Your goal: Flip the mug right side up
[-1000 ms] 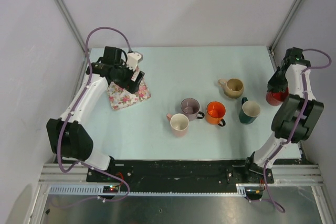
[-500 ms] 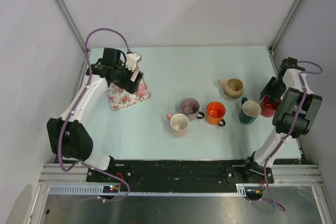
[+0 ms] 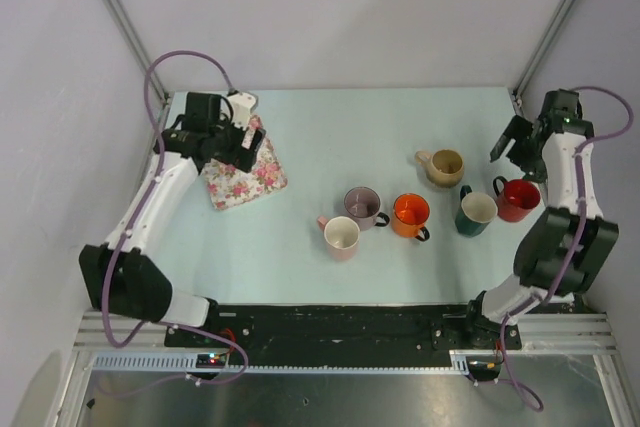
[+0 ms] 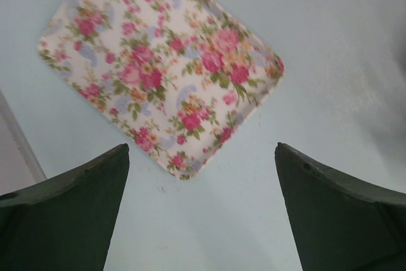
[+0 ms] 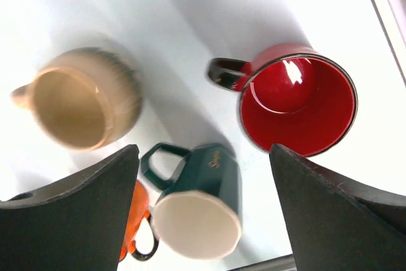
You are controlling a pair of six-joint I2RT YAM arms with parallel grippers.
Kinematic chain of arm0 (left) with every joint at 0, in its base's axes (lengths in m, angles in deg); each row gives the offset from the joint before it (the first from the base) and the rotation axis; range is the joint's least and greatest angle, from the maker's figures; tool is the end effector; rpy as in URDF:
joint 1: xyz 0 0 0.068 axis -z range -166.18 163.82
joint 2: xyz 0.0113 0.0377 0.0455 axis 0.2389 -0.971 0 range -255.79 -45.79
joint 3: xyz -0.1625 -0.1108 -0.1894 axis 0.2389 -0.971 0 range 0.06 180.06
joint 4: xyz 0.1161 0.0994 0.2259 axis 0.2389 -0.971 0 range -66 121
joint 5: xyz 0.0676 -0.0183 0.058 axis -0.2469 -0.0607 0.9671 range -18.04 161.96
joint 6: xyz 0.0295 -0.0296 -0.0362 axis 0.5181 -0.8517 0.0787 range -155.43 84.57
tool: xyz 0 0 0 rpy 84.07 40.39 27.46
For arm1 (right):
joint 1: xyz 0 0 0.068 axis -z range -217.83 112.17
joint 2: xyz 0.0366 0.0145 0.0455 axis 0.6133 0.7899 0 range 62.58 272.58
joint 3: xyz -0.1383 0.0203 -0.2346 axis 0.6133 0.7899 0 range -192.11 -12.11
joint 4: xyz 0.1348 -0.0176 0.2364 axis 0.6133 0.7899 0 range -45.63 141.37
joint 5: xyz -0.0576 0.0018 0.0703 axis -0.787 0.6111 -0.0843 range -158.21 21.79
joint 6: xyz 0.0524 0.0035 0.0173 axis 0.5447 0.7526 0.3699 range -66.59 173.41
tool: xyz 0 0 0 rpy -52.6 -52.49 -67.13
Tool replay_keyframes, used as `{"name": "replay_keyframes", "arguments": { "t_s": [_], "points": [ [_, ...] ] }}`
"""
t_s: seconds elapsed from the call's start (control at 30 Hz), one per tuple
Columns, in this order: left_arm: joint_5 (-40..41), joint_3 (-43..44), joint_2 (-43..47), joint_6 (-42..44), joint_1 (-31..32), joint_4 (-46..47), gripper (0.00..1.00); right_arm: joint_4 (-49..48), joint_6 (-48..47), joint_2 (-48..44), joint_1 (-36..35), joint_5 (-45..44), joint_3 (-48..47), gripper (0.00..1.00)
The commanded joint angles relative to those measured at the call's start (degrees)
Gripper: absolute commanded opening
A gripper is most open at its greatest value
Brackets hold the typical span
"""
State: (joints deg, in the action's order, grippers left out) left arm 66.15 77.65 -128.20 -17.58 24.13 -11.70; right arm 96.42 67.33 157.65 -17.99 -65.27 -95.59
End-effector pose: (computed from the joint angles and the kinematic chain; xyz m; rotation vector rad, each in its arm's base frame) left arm 0.3157 -0.0613 0.3314 0.6283 2.3117 -0.0600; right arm 0.3361 -0.1192 0.2840 0.7623 2.5686 0.0362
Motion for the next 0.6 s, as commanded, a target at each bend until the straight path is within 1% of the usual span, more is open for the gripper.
{"name": "replay_keyframes", "arguments": {
  "t_s": [0.0,0.07,0.13,0.23,0.27,0.43,0.57],
  "points": [
    [4.7,-2.8,8.0,-5.9,-2.4,8.4,1.00,-2.5,-2.9,-13.3,-6.7,-1.0,-1.6,0.91],
    [5.2,-7.5,12.4,-9.4,-4.8,14.6,1.00,-7.2,-3.9,-20.4,-11.6,-1.7,2.8,0.93],
    [8.5,-12.0,16.8,-13.6,-6.5,19.9,1.00,-13.0,-4.1,-28.7,-16.4,-1.7,9.2,0.93],
    [16.8,-17.5,21.5,-19.7,-7.1,23.5,1.00,-22.2,-3.4,-39.5,-22.5,-0.2,20.4,0.93],
    [18.1,-20.1,23.1,-20.3,-7.4,24.7,1.00,-24.4,-3.2,-42.5,-24.2,0.5,23.5,0.93],
    [16.9,-30.5,32.5,-20.0,-8.8,26.3,1.00,-33.4,1.3,-57.3,-28.3,0.2,40.4,0.93],
    [14.3,-37.4,38.4,-18.9,-9.0,25.4,1.00,-34.5,5.3,-67.3,-29.7,-2.3,50.6,0.93]
  ]
}}
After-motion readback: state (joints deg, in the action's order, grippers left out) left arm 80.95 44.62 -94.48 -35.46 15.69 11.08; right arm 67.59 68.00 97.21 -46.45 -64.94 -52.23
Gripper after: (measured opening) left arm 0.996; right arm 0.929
